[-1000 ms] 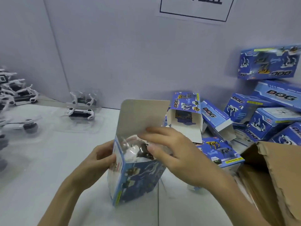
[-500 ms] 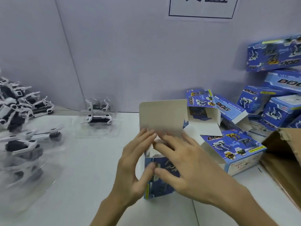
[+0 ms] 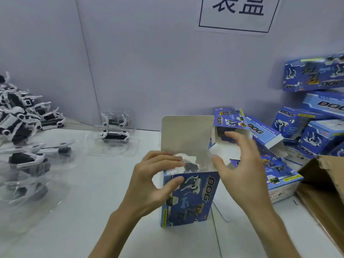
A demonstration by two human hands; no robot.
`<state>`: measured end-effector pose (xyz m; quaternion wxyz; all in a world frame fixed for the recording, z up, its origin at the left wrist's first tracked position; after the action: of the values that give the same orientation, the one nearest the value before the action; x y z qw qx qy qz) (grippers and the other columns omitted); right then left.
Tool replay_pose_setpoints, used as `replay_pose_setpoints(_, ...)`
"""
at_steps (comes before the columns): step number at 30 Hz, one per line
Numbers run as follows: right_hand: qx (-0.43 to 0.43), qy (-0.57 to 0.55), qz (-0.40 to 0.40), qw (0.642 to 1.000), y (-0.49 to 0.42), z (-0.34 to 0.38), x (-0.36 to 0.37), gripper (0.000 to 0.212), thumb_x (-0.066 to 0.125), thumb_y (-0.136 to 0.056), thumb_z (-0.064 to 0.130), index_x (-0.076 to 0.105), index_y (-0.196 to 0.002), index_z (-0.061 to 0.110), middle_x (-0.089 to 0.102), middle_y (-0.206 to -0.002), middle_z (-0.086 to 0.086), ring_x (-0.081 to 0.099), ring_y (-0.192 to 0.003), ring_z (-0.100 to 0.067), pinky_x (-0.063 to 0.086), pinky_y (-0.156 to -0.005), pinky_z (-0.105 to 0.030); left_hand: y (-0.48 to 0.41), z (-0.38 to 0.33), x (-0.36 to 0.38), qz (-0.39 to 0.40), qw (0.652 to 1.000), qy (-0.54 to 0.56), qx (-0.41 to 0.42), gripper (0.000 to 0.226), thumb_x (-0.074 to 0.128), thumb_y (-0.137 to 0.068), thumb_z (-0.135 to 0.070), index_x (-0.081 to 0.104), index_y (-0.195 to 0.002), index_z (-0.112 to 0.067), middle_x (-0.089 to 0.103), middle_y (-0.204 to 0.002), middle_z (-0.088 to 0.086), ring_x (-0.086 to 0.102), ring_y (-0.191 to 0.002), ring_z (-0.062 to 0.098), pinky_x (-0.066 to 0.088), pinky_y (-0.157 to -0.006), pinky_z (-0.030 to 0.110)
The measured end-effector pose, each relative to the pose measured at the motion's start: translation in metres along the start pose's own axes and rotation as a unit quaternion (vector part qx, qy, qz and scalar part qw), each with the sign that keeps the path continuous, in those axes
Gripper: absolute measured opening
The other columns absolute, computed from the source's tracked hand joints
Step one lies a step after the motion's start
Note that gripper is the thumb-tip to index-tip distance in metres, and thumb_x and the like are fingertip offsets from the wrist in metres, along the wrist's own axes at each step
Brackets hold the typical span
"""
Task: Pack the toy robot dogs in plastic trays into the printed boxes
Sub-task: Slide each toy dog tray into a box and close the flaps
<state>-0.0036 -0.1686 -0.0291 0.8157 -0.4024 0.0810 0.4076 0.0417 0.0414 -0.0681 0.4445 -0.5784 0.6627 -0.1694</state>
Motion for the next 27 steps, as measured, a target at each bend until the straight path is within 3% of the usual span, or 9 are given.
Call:
replay_pose_setpoints(2, 0.154, -0.153, 0.093, 0.972, 0.003, -0.006, 0.007, 0.03, 0.069, -0.09, 0.02, 0.061, -0.118, 0.028, 0.063, -0.12, 0.009, 0.06, -0.106, -0.012, 0.051, -0.088, -0.035, 0.0, -0.001, 0.0, -0.002, 1.0, -0.005, 0.003, 0.026, 0.073, -0.082, -0.038, 0.074, -0.106, -0.031, 0.073, -0.11, -0.02, 0.061, -0.115, 0.009, 0.049, -0.093, 0.017)
replay_pose_setpoints(3, 0.189, -0.211, 0.104, 0.953, 0.006, -0.007, 0.011, 0.022, 0.066, -0.092, 0.018, 0.063, -0.111, 0.028, 0.068, -0.112, 0.006, 0.064, -0.099, -0.014, 0.055, -0.082, -0.036, 0.001, -0.002, 0.0, 0.001, 1.0, -0.007, 0.003, 0.026, 0.073, -0.082, -0.038, 0.074, -0.106, -0.03, 0.073, -0.109, -0.019, 0.061, -0.115, 0.008, 0.049, -0.092, 0.017)
replay_pose_setpoints(6, 0.115, -0.211, 0.031, 0.97, 0.023, -0.001, 0.014, 0.019, 0.066, -0.09, 0.01, 0.068, -0.102, 0.025, 0.071, -0.09, 0.008, 0.063, -0.077, -0.002, 0.048, -0.058, -0.013, 0.004, -0.007, -0.001, 0.011, 1.0, -0.023, 0.001, 0.025, 0.077, -0.081, -0.031, 0.077, -0.105, -0.024, 0.073, -0.109, -0.018, 0.061, -0.115, 0.007, 0.051, -0.092, 0.017)
replay_pose_setpoints(10, 0.054, -0.184, -0.037, 0.981, 0.047, 0.003, 0.002, 0.029, 0.069, -0.081, -0.004, 0.073, -0.102, 0.015, 0.073, -0.096, 0.007, 0.065, -0.088, 0.0, 0.046, -0.06, -0.004, 0.014, -0.021, -0.007, 0.033, 0.999, -0.014, 0.008, 0.02, 0.076, -0.083, -0.032, 0.078, -0.102, -0.026, 0.072, -0.109, -0.024, 0.061, -0.117, 0.004, 0.047, -0.092, 0.012)
replay_pose_setpoints(15, 0.032, -0.197, -0.093, 0.975, 0.074, 0.01, -0.018, 0.03, 0.064, -0.077, 0.008, 0.076, -0.099, 0.025, 0.072, -0.102, 0.014, 0.066, -0.096, 0.003, 0.051, -0.058, -0.009, 0.033, -0.047, -0.006, 0.034, 0.999, 0.02, 0.024, 0.02, 0.07, -0.085, -0.037, 0.076, -0.103, -0.032, 0.072, -0.112, -0.024, 0.062, -0.119, 0.006, 0.048, -0.095, 0.017)
replay_pose_setpoints(20, 0.027, -0.2, -0.143, 0.969, 0.1, 0.016, -0.03, 0.043, 0.068, -0.078, -0.008, 0.077, -0.103, 0.027, 0.073, -0.102, 0.019, 0.067, -0.101, 0.0, 0.057, -0.058, -0.019, 0.055, -0.067, -0.005, 0.007, 0.998, 0.04, 0.046, 0.013, 0.077, -0.082, -0.027, 0.079, -0.095, -0.028, 0.073, -0.11, -0.021, 0.063, -0.119, 0.011, 0.05, -0.096, 0.022)
replay_pose_setpoints(24, 0.03, -0.219, -0.146, 0.964, 0.107, 0.019, -0.033, 0.044, 0.07, -0.078, -0.009, 0.078, -0.103, 0.027, 0.075, -0.102, 0.016, 0.069, -0.102, -0.006, 0.058, -0.062, -0.018, 0.061, -0.073, -0.008, 0.007, 0.998, 0.053, 0.04, 0.013, 0.078, -0.081, -0.021, 0.08, -0.092, -0.027, 0.074, -0.11, -0.021, 0.062, -0.12, 0.012, 0.049, -0.096, 0.022)
replay_pose_setpoints(27, 0.031, -0.22, -0.127, 0.967, 0.108, 0.023, -0.035, 0.037, 0.071, -0.082, 0.002, 0.076, -0.102, 0.032, 0.074, -0.1, 0.018, 0.069, -0.099, -0.004, 0.06, -0.062, -0.023, 0.059, -0.072, -0.01, 0.014, 0.997, 0.078, 0.011, 0.018, 0.076, -0.079, -0.015, 0.08, -0.089, -0.029, 0.074, -0.109, -0.019, 0.062, -0.122, 0.012, 0.05, -0.096, 0.022)
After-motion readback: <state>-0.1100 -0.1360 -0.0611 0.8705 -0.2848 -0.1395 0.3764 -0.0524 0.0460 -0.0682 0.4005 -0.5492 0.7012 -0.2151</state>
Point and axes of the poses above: each hand's wrist, its own y-axis away from the middle knuckle, its own x-axis out of the palm, z = x × y, the point moved 1 cm from there along -y, towards the middle knuckle
